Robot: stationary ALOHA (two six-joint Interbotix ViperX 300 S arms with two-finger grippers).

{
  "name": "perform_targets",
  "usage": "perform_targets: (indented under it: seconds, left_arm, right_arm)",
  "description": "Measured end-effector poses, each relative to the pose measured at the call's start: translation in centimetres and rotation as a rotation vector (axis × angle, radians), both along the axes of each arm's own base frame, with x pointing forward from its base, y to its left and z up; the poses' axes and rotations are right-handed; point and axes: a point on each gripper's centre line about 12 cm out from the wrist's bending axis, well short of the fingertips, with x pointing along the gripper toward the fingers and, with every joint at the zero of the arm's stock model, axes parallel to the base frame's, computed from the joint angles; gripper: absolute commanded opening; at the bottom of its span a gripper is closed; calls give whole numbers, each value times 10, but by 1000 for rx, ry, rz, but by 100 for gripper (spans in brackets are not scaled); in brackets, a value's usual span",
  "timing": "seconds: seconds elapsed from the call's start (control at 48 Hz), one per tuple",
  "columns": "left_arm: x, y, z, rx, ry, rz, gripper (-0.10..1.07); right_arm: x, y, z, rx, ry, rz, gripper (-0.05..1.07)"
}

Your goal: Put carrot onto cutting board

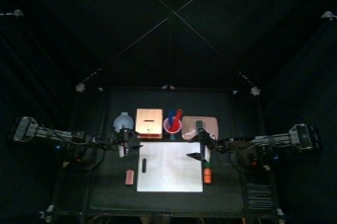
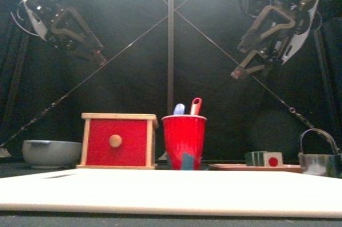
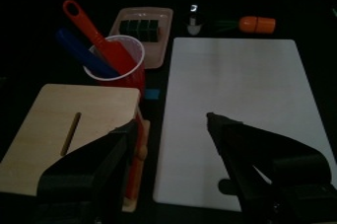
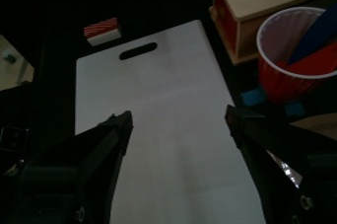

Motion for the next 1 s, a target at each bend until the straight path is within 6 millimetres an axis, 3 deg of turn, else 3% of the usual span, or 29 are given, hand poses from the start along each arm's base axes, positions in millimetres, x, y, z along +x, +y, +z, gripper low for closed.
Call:
perform_targets:
  seconds: [0.167, 0.396, 0.604, 0.833, 1.0]
  left_arm:
    - [0, 0, -1, 4, 1, -5, 92]
    - [0, 0, -1, 13, 1, -7, 92]
    - [0, 0, -1, 16, 1, -8, 92]
    - [0, 1, 0, 22, 0, -10, 92]
    - [-1, 1, -2, 25, 5, -9, 92]
  right_arm:
    - [0, 0, 1, 30, -2, -13, 103]
    - [-5, -2, -5, 213, 57, -145, 103]
    - [-27, 3, -21, 458, 276, -347, 103]
    - [-47, 30, -36, 766, 536, -475, 103]
    - [-55, 55, -46, 869, 676, -530, 103]
